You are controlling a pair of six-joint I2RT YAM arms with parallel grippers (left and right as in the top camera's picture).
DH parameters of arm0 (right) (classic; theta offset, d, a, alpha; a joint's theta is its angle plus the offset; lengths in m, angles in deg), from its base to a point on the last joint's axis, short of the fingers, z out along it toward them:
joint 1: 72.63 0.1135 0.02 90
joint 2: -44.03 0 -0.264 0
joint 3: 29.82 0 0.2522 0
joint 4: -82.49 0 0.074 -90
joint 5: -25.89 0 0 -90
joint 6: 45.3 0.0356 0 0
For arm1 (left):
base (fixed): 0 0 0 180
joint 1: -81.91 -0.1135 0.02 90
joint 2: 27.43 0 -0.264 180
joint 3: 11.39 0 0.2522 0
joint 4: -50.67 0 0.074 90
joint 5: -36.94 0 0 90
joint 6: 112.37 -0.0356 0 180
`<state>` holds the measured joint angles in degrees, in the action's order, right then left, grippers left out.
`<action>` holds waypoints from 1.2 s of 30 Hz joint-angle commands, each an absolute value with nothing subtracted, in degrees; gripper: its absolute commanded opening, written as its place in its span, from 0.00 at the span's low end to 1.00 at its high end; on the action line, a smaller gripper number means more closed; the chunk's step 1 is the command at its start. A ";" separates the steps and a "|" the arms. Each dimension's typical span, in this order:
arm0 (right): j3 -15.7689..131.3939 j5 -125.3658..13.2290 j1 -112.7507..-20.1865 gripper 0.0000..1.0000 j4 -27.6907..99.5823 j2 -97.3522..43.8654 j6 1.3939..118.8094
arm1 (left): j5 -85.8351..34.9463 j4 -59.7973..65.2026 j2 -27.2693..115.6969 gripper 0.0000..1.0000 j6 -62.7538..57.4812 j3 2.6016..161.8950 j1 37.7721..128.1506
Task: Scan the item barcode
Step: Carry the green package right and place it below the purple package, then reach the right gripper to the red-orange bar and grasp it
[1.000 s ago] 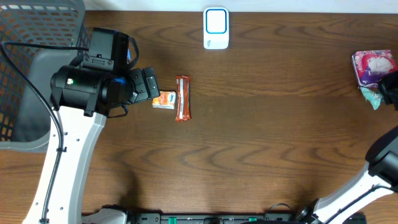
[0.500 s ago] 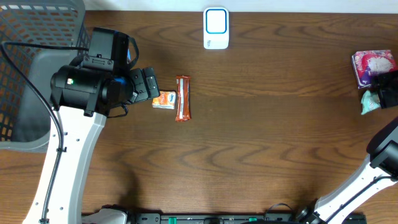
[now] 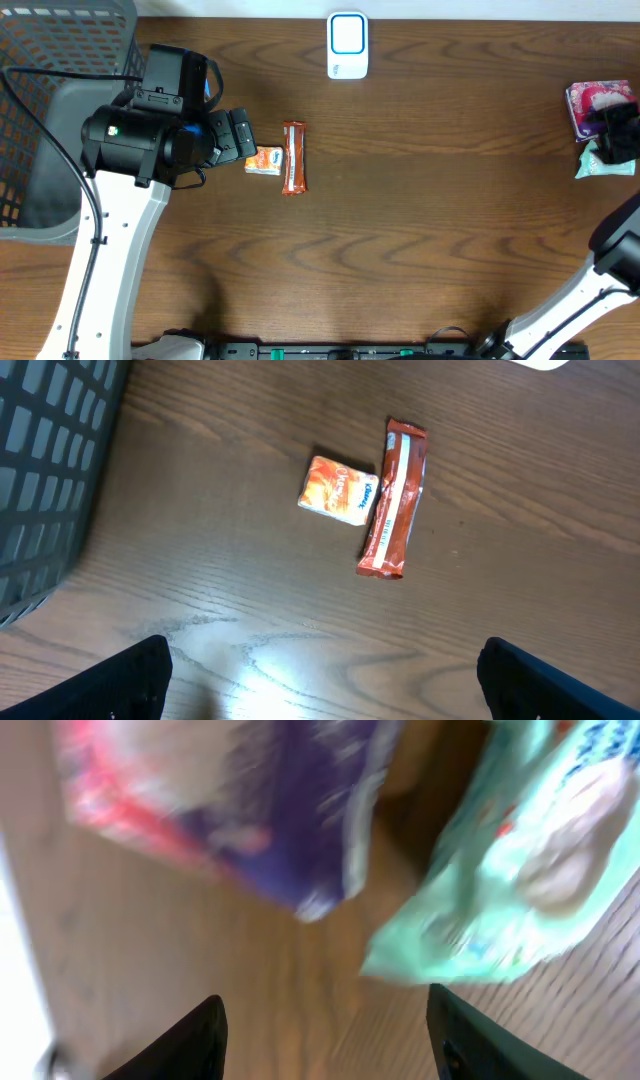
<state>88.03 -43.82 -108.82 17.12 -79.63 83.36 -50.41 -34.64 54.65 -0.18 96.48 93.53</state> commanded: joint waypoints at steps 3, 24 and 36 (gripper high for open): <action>89.01 -35.58 -104.73 0.61 16.33 -69.09 72.39 | -50.91 -34.66 54.54 0.98 -0.70 97.20 93.33; 88.77 -37.17 -57.96 0.77 13.49 -77.86 58.20 | -50.89 -34.66 54.54 0.98 -0.70 97.22 93.33; 88.77 -31.18 -45.19 0.67 26.93 -88.81 65.78 | -50.91 -34.66 54.54 0.98 -0.70 97.22 93.33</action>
<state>88.77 -32.89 -45.96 25.88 -87.91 62.13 -50.41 -34.64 54.65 -0.18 96.50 93.53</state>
